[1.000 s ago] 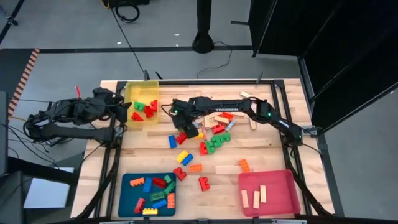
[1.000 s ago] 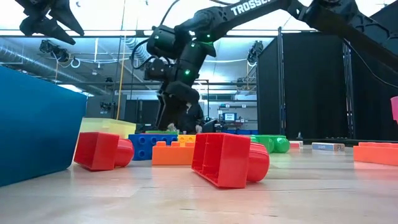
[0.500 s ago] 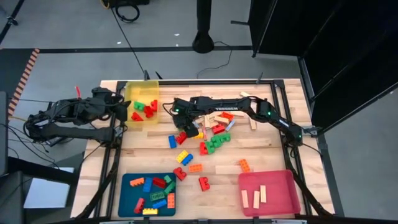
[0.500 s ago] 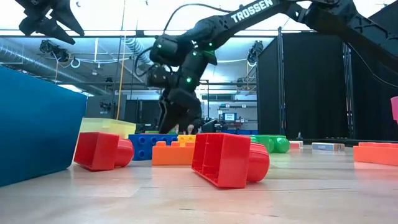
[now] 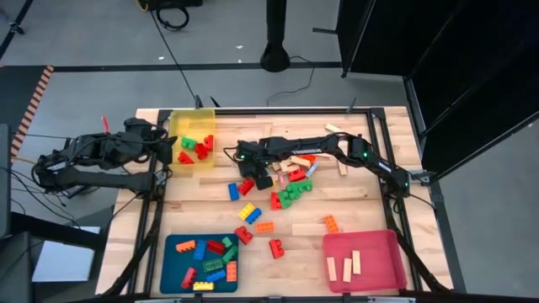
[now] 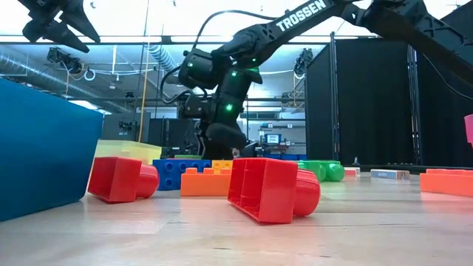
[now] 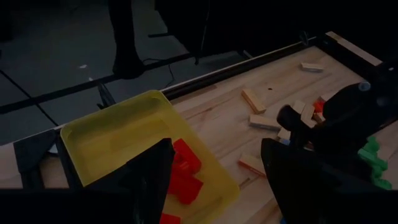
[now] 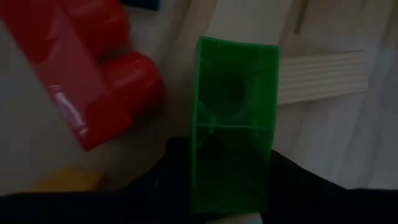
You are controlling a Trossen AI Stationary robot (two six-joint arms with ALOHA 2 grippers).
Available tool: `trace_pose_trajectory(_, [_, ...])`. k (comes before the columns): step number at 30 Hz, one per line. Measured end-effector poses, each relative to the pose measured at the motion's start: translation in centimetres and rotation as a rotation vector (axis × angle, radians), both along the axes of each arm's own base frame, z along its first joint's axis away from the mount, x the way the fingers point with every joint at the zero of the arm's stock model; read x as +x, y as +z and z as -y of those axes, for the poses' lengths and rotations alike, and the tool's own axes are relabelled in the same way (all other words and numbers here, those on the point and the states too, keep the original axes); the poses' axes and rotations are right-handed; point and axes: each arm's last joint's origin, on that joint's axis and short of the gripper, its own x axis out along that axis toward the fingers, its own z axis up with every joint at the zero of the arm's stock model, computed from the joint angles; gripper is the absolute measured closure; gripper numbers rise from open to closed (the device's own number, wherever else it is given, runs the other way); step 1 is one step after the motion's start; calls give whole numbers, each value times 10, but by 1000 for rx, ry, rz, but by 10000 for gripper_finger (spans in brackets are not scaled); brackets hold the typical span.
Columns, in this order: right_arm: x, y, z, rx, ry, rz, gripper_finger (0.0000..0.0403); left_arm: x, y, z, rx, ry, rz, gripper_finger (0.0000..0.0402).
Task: Sort blocks by size
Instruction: Put the round green game piece into the yellow bin
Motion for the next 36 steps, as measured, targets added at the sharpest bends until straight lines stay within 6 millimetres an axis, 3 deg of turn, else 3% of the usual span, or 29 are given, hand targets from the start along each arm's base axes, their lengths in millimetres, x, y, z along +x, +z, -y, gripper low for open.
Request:
trace_pose_trajectory(8, [2, 4, -7, -27, -49, -7, 257, 0, 0, 0, 0, 1, 0, 149])
trace_pose_trajectory(14, [13, 40, -11, -23, -70, 59, 257, 0, 0, 0, 0, 1, 0, 149])
trace_pose_trajectory(20, [38, 89, -10, -5, -144, 382, 257, 0, 0, 0, 0, 1, 0, 149])
trace_pose_trajectory(25, [55, 111, -6, 58, -228, 689, 257, 0, 0, 0, 0, 1, 0, 149])
trace_pose_trajectory(33, [67, 114, 12, 123, -350, 965, 257, 0, 0, 0, 2, 2, 0, 149])
trace_pose_trajectory(36, [75, 93, 19, 148, -395, 1001, 257, 0, 0, 0, 4, 5, 0, 149])
